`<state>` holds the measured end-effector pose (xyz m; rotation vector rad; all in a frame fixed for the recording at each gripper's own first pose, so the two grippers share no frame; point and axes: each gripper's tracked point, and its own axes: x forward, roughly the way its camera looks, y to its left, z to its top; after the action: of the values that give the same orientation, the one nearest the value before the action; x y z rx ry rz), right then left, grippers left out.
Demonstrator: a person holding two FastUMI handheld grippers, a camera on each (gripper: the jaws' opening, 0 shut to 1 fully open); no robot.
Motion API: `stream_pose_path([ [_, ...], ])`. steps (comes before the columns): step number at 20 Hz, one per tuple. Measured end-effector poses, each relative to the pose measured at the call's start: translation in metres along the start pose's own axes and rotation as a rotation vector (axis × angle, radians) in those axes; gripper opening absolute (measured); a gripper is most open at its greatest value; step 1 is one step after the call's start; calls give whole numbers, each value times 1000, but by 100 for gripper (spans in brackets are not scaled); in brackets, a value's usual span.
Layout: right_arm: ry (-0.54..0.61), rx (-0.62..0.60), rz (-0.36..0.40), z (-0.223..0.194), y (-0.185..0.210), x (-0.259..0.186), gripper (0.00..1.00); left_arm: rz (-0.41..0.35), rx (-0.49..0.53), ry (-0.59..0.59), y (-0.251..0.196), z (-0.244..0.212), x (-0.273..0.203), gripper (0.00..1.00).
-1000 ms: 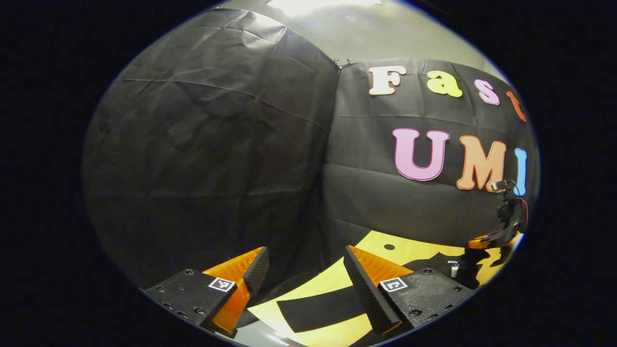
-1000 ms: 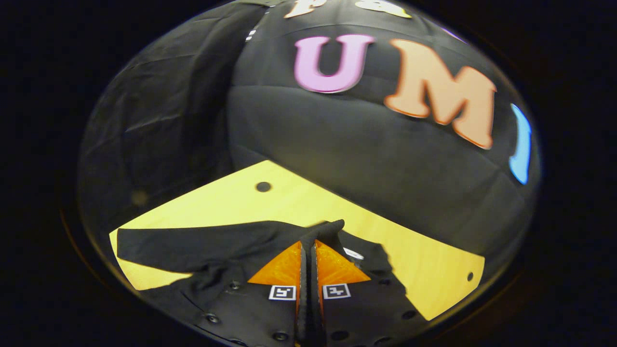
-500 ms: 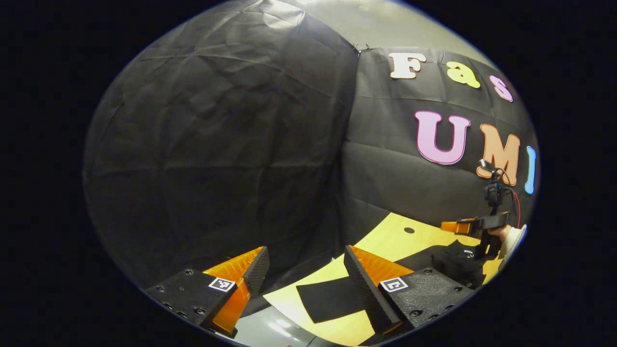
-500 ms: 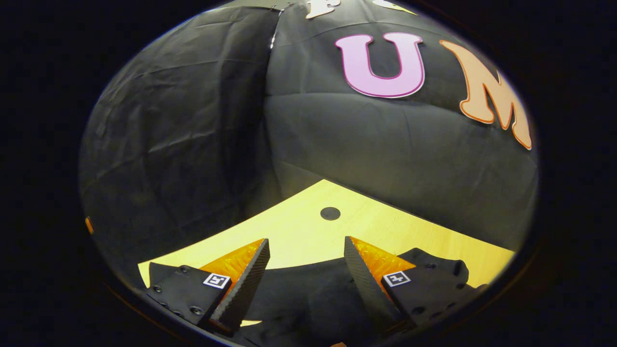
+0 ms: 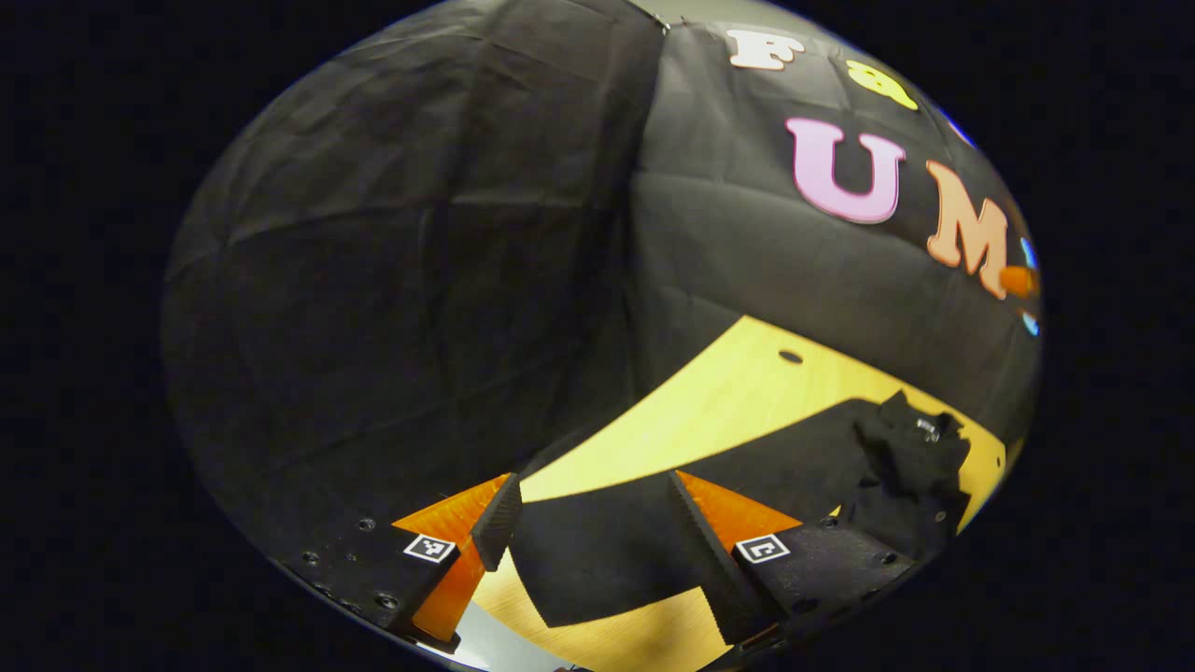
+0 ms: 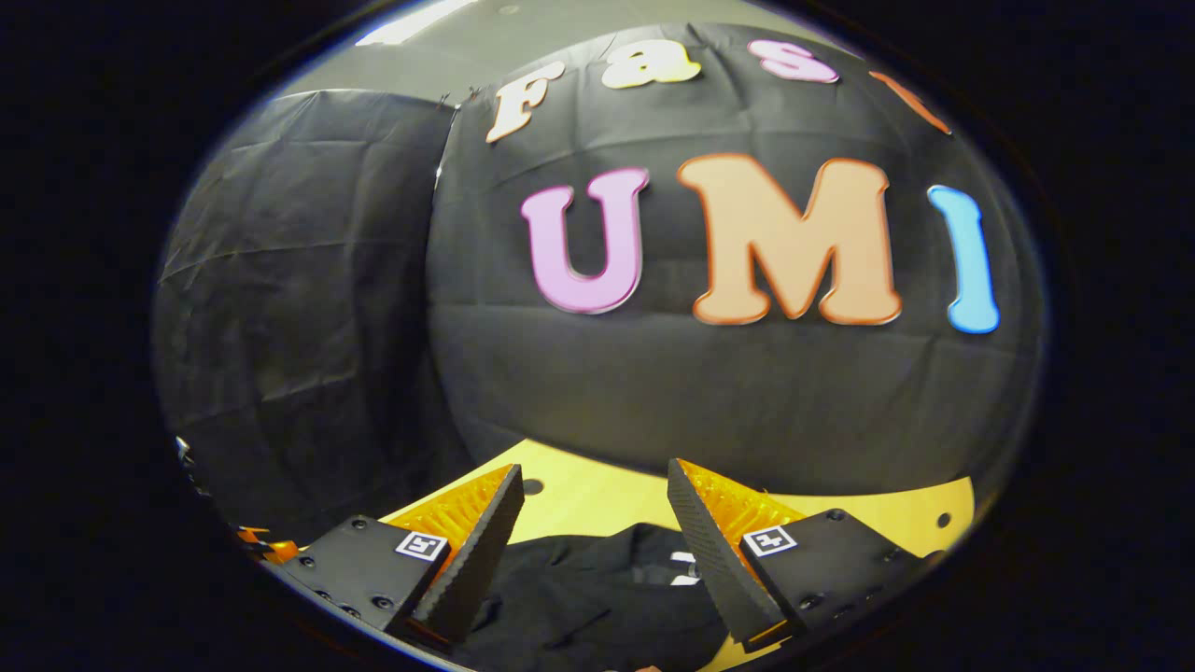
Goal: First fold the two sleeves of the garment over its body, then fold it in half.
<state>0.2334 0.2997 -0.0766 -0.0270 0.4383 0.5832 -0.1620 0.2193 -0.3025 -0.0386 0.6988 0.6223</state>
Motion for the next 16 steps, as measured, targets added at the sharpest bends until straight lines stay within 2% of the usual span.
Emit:
stream_pose_path([
  [1, -32, -9, -28, 12, -11, -15, 97, 2, 10, 38, -2, -12, 8, 93],
  [3, -87, -20, -88, 35, -21, -45, 100, 18, 28, 97, -2, -30, 18, 94],
  [7, -176, -5, -194, 80, -43, -101, 100, 94, 35, 175, 6, -53, 26, 94],
  [8, -199, -3, -229, 85, -51, -115, 100, 98, 35, 149, 8, -46, 25, 92],
  [9, -214, 5, -258, 89, -56, -124, 98, 108, 34, 155, 10, -47, 27, 96],
  [12, -233, 68, -291, 87, -68, -146, 96, 120, 16, 153, 10, -48, 26, 94],
  [14, -239, 104, -316, 84, -82, -163, 97, 94, 17, 152, 9, -46, 26, 90],
  [16, -242, 118, -343, 81, -92, -172, 98, 62, 35, 154, 8, -41, 22, 69],
])
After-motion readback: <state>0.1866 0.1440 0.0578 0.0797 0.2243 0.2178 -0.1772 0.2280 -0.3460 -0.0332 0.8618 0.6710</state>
